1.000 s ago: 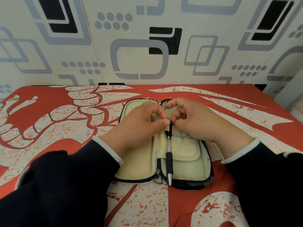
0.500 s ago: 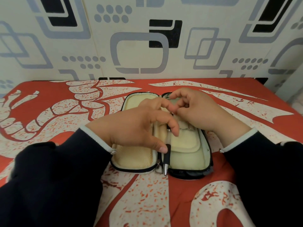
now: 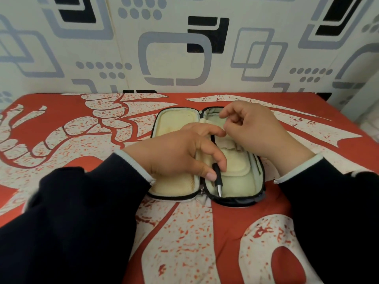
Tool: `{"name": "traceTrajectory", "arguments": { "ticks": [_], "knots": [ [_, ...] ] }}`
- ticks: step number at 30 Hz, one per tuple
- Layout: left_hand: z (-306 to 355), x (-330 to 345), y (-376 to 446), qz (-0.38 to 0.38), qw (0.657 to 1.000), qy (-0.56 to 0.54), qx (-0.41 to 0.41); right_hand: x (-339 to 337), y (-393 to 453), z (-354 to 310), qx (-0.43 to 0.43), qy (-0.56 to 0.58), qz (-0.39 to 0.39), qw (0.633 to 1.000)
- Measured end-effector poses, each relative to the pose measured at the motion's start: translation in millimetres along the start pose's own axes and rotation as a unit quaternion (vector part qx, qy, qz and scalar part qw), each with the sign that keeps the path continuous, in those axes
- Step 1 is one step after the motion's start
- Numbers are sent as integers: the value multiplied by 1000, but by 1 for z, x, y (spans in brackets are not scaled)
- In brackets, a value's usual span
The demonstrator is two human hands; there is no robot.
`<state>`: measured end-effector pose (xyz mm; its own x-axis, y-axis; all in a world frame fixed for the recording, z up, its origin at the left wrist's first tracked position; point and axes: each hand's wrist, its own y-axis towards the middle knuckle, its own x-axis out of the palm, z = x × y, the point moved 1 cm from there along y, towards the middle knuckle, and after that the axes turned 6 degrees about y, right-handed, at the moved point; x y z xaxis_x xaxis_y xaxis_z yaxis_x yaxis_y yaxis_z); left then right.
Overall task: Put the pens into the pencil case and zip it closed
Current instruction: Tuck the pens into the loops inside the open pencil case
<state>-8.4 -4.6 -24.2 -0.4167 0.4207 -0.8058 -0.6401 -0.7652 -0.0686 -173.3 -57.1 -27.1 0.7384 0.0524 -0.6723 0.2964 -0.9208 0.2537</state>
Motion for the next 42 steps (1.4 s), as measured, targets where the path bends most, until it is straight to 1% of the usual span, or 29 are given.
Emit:
{"name": "traceTrajectory", "arguments": {
  "ticks": [6,9,16,21,24,26,29,33,37,40,42],
  "knots": [
    [-3,2,0,8,1000,-9,-8,-1,-11,-6,-7,-12,23,1000],
    [-4,2,0,22,1000,-3,-15,-7,-24,-15,-24,-18,15,999],
    [-7,3,-1,39,999,0,-26,-5,-53,-24,-30,-102,-80,991],
    [-8,1,-2,58,998,6,-38,-8,-69,-28,-41,-83,-157,983],
    [-8,1,-3,61,997,11,-39,-11,-73,-30,-40,-62,-186,980],
    [-8,2,-3,63,997,13,-39,-12,-74,-30,-48,-81,-197,976],
    [-8,4,-3,69,997,13,-42,-12,-75,-33,-46,-92,-204,974],
    [-9,5,-1,72,996,20,-49,-15,-74,-35,-35,-48,-213,975],
    [-13,7,1,69,996,25,-47,-15,-74,-36,-32,-30,-223,974],
    [-16,7,2,75,996,26,-42,-13,-73,-34,-28,-11,-215,976],
    [-18,5,1,88,995,18,-42,-12,-72,-33,-23,25,-187,982]
  ]
}}
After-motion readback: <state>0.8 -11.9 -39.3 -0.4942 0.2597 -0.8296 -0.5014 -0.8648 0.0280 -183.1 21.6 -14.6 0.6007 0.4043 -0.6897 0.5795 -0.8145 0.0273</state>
